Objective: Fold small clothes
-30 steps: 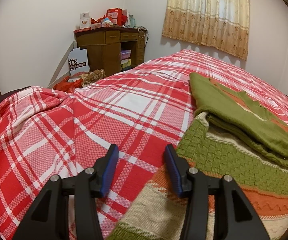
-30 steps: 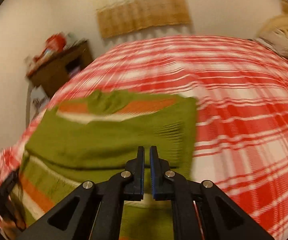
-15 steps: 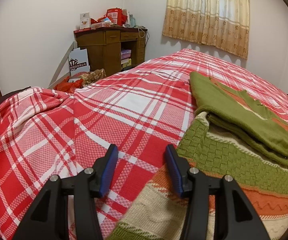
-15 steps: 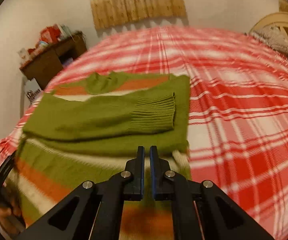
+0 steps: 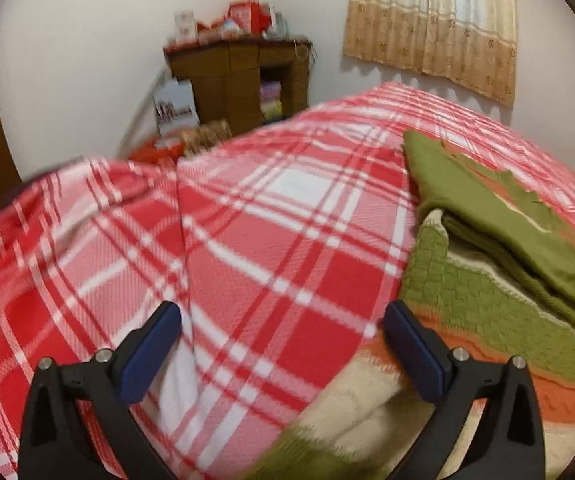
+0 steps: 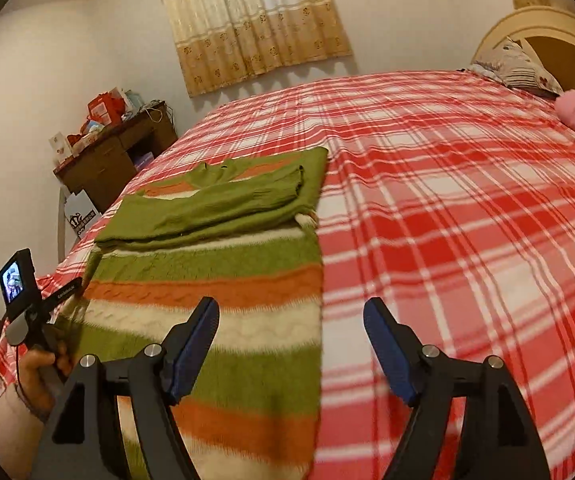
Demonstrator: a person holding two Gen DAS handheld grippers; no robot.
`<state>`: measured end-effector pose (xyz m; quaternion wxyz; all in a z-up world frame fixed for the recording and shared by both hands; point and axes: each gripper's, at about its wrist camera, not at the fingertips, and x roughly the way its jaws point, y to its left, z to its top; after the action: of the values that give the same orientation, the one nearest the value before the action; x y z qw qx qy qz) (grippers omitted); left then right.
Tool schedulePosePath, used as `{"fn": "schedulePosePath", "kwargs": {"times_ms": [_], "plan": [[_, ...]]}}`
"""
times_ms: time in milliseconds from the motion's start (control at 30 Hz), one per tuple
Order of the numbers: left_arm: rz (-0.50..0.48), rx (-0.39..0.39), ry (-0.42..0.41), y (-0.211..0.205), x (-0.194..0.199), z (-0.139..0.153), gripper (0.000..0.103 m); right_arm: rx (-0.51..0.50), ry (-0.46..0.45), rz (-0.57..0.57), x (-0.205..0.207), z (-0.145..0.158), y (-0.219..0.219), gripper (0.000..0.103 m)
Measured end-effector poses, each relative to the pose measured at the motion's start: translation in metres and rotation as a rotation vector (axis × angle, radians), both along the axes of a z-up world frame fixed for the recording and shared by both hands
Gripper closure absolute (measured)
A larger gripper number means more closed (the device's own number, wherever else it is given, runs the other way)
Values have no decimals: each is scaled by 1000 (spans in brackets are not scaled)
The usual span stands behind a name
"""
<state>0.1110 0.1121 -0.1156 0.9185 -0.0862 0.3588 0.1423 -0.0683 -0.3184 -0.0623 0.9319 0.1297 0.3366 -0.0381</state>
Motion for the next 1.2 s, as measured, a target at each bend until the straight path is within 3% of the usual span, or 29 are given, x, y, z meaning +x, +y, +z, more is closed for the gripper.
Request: {"fn": "schedulePosePath", "kwargs": {"times_ms": [100,400,600,767,1033,1100,1133,1200], "plan": [[-33,8,18,3,-18,8,0,-21,13,18,-19,0,1,28],[-336,100,-76,6,-100,48,0,-45,85,138,-64,-10,16,28],[-432,39,-39,24,-124,49,0,-9,198,211,-86,-38,36,28],[-441,11,-87,33,-131,60,0,21,305,250,-87,-73,49,43],[-438,-35,-127,43,-131,68,0,176,326,239,-79,-97,41,45],[-439,-35,-119,43,-130,66,0,222,348,260,-76,-105,41,67],[-439,-35,-116,43,-130,66,0,234,363,268,-75,-109,42,89],[-443,-36,-113,42,-131,65,0,250,375,282,-75,-113,43,95]]}}
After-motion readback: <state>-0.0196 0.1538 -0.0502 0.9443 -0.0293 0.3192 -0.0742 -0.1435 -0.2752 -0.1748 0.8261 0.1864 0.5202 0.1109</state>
